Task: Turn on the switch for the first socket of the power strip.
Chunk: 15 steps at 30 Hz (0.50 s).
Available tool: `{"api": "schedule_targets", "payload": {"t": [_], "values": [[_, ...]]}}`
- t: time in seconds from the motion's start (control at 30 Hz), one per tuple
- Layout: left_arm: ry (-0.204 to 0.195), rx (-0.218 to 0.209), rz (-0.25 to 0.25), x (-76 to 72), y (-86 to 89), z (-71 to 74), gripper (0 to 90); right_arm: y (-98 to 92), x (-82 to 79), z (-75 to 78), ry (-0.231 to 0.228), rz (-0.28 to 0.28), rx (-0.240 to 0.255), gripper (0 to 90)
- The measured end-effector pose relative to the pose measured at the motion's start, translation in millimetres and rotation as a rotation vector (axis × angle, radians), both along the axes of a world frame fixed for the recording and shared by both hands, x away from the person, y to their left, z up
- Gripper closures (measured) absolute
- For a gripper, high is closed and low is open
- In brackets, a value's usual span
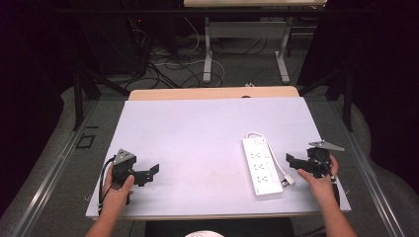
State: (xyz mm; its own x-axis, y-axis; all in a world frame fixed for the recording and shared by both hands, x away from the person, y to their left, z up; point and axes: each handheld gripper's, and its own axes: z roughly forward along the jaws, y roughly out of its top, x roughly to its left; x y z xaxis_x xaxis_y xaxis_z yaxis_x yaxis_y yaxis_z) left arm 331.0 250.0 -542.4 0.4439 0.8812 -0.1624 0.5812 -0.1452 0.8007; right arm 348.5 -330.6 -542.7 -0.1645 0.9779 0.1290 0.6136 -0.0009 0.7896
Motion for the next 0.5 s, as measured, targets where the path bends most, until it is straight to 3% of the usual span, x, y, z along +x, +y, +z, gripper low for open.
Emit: {"api": "schedule_targets", "payload": {"t": [0.37,0.5], "values": [[0.009,0.003,-0.006,1.7,-0.2,-0.1,0.5,-0.9,1.1,-5.3,0.014,-0.015,0.003,12.0],[-0.010,-0.001,0.002,2.5,-2.1,-1.4,0.5,-1.8,0.8,-5.0,0.005,-0.014,0.000,12.2]]}}
